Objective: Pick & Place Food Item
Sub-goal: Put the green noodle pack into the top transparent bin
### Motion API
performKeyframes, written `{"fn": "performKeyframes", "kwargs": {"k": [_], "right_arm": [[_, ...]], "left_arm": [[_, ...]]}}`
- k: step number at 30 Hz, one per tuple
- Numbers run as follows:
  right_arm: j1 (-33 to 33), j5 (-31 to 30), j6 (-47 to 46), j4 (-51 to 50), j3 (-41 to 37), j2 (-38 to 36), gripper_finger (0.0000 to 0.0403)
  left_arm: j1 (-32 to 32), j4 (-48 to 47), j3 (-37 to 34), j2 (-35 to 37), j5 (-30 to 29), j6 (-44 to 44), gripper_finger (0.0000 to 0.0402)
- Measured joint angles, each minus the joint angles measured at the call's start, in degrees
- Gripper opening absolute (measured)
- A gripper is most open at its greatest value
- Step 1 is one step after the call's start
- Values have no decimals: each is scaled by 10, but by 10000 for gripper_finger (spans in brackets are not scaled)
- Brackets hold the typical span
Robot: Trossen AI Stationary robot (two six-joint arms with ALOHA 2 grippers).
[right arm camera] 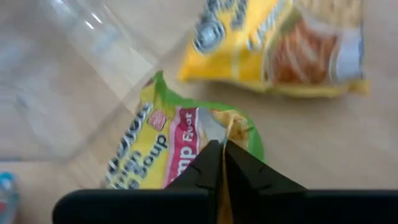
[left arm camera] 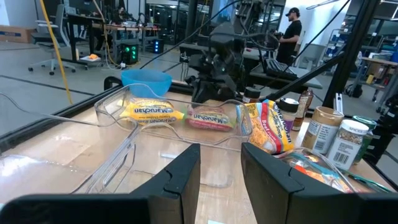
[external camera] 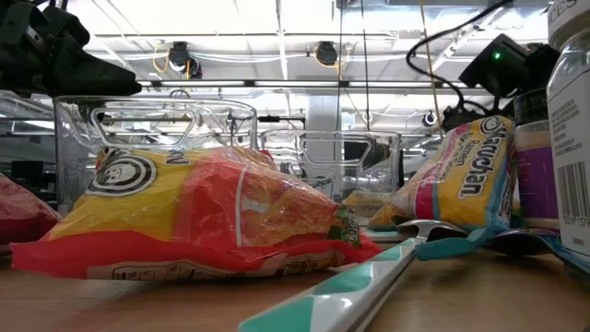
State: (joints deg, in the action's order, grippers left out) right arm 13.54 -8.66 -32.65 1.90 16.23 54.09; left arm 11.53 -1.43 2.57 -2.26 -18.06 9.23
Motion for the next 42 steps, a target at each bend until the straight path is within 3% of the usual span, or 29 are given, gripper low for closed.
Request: {"fn": "performKeyframes", "kwargs": {"k": [14,20,33,37,42], "right_arm": [[-1,-5,63,5,1,-206,0],[-2,-17,82,68,1,-243,0],[-2,-22,165,309,1,-172,0],[-1,-22,184,405,2,-109,0],[-1,-17,221,523,2,-26,0]], "left_arm": [[0,0,0,0,0,0,122],[0,0,0,0,0,0,122],[0,158,0,0,-7,-16,122],[0,247,0,-24,-49,-28,122],[-8,407,0,-107,-108,-66,122]]}}
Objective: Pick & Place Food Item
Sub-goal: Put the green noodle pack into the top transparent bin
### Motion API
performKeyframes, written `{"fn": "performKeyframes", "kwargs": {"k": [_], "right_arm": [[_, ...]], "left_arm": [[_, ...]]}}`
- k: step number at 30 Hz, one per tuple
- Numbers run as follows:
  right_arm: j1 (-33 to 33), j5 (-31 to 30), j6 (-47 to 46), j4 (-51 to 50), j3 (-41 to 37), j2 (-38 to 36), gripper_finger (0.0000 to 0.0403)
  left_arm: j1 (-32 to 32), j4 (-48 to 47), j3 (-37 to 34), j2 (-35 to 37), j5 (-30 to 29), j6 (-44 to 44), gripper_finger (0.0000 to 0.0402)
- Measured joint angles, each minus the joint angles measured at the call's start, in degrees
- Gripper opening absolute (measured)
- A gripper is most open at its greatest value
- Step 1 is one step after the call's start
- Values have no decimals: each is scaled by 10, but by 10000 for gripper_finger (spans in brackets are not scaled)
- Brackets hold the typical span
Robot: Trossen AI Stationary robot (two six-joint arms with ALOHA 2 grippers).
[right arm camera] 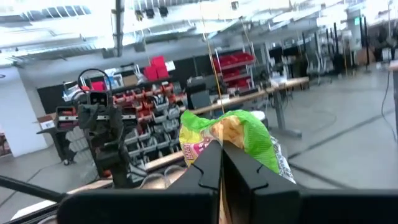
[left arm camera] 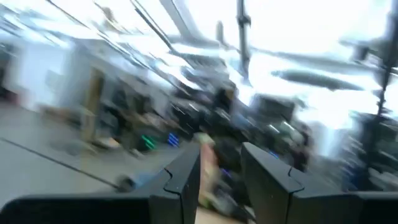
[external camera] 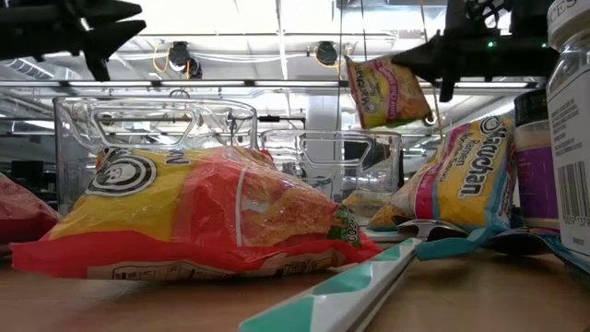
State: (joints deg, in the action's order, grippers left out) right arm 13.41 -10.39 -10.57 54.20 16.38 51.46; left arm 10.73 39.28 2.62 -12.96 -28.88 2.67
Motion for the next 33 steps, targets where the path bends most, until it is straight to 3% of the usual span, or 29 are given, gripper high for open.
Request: {"fn": "performKeyframes", "kwargs": {"k": [2,5,12,15,21,27,33], "right_arm": [[0,0,19,47,0,24,0],[0,0,29,105,0,52,0],[0,-2,29,170,0,105,0],[0,-2,29,200,0,119,0],[0,-1,28,235,3,140,0],[0,0,28,242,11,168,0],[0,8,42,251,11,169,0]], "left_arm": [[-9,44,13,-45,-69,-6,122],[-28,14,60,-128,-147,-75,131],[-88,-105,252,-371,-172,-138,234],[-107,-107,328,-454,-151,-161,279],[-135,-78,445,-600,-15,-150,327],[-159,-23,535,-736,-14,-176,344],[-160,-23,579,-804,16,-133,338]]}}
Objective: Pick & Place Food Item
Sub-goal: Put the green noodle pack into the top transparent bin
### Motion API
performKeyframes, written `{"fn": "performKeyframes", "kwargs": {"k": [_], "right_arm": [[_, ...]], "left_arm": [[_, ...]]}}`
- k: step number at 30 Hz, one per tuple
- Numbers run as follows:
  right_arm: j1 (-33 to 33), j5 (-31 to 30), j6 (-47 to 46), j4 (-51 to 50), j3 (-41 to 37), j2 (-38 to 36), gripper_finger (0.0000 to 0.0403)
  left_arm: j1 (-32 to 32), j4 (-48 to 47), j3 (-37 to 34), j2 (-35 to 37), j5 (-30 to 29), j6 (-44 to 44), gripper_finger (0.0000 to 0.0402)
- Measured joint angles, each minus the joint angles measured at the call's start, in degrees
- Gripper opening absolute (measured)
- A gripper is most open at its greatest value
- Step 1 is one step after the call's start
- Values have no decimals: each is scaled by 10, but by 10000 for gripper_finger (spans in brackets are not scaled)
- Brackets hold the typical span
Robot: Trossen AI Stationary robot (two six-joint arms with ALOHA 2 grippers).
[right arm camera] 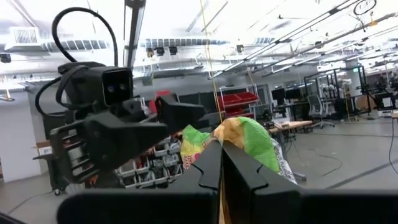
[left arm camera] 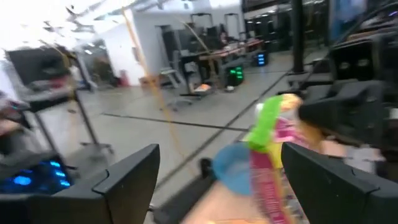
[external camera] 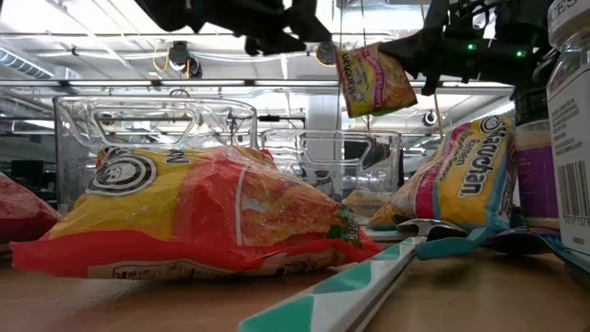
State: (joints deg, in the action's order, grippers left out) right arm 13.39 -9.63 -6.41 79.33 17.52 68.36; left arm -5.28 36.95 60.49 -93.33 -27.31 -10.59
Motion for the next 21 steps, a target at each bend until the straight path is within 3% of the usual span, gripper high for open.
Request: {"fn": "performKeyframes", "kwargs": {"k": [8,15,21], "right_arm": [[-2,45,-9,10,0,0,0],[-14,54,-1,15,0,0,0],[-15,53,-2,25,0,0,0]], "left_arm": [[-16,1,18,-33,194,110,337],[-34,-4,19,-32,243,125,317],[-41,-22,19,-32,274,146,238]]}}
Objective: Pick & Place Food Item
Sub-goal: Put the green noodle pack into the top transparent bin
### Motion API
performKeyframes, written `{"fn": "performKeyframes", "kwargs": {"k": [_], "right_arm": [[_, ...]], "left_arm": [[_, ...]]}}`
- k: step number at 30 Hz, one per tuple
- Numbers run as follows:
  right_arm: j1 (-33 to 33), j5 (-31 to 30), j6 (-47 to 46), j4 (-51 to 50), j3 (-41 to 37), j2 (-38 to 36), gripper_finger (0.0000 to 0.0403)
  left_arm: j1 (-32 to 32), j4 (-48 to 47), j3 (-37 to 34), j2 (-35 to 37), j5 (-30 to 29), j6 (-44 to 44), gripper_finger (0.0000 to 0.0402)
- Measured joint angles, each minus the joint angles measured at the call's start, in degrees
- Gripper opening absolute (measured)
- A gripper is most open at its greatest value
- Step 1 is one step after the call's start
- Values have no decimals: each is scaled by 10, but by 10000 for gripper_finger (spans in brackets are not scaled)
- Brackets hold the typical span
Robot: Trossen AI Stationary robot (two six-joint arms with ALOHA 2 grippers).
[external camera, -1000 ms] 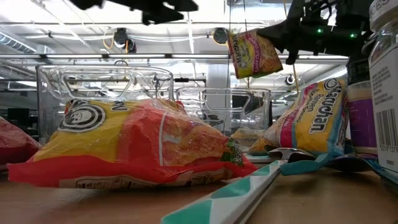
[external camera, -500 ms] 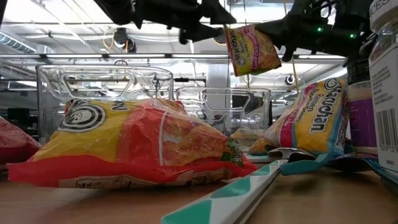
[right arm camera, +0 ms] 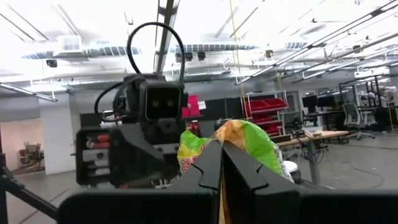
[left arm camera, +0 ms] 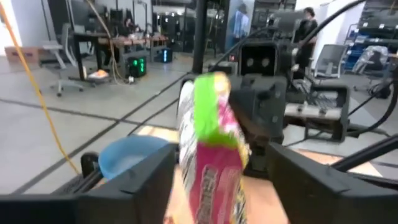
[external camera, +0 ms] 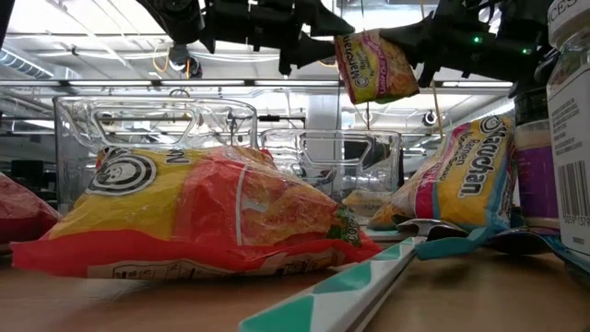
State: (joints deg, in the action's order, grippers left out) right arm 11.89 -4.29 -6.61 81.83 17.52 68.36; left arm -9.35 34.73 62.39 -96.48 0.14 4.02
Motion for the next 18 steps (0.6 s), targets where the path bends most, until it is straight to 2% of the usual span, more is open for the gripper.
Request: {"fn": "performKeyframes", "kwargs": {"k": [12,15,18], "right_arm": [[0,0,-2,-35,0,0,0],[0,0,0,-41,0,-2,5],[0,1,15,-77,0,-20,37]], "left_arm": [[-7,8,0,0,-1,-11,24],[-13,-11,0,10,0,-41,9],[-25,-65,-1,51,2,-70,14]]}}
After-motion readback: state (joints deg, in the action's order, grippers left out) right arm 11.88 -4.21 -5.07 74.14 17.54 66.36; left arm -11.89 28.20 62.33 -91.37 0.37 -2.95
